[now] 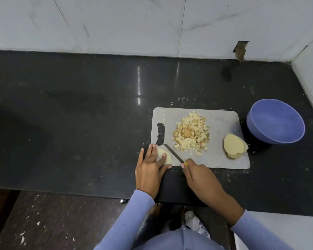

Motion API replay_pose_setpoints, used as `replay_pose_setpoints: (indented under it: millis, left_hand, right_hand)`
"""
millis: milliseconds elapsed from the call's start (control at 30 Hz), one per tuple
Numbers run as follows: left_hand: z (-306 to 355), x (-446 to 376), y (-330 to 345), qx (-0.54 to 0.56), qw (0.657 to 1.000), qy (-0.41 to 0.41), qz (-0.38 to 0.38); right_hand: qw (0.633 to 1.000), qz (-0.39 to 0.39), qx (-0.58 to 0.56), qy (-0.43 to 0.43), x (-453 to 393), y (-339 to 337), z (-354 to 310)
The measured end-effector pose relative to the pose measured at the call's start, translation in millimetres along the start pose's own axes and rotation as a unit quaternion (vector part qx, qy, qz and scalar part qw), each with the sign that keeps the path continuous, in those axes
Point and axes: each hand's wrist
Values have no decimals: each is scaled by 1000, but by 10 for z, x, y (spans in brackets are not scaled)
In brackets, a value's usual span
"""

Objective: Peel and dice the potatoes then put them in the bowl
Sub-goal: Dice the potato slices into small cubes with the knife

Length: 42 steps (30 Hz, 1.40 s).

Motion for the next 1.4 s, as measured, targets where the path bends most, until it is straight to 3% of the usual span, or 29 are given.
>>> replay_pose_setpoints:
  millis: [467,600,967,1400]
  left_hand:
    - [-26,54,78,2,999,-4,38]
    - [-29,64,80,-1,999,-3,45]
    - [-45,95,89,14,999,1,44]
    - [-47,114,99,-6,996,7,85]
  right_hand:
    - [987,-60,136,58,113,104,-110]
    - [986,-79,128,74,347,105,1]
    - [997,27,59,30,131,33,-90]
    - [989,-25,137,56,85,165,-169]
Point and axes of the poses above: each hand's wrist, its own x-axis away from the middle knuckle, its own y-axis out of the palm, z = x × y, and after that the axes turned 2 degrees about z, right-handed
